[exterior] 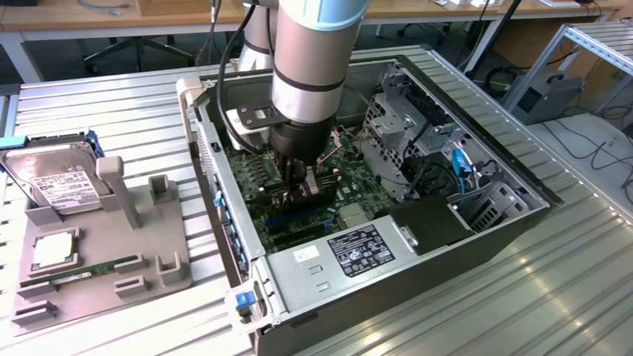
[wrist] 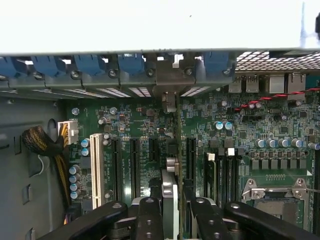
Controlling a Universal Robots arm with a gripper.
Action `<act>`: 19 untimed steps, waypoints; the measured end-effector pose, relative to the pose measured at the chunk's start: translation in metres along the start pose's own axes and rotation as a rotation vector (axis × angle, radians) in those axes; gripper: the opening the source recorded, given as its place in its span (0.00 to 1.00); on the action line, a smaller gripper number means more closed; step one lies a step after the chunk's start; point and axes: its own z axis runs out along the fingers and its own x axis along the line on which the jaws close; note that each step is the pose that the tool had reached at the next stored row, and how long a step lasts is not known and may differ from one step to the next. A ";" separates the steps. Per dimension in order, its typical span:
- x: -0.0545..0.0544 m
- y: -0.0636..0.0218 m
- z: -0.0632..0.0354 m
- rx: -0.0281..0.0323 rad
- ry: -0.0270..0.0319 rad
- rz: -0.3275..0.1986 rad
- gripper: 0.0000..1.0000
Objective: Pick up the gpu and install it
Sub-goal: 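Insert the gpu into the slot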
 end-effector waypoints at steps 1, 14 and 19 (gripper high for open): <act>0.000 0.0000 0.0001 0.0001 -0.0001 0.000 0.27; 0.000 -0.0001 0.0023 0.0000 0.0000 0.000 0.27; 0.000 -0.0001 0.0025 0.0002 -0.0005 0.001 0.28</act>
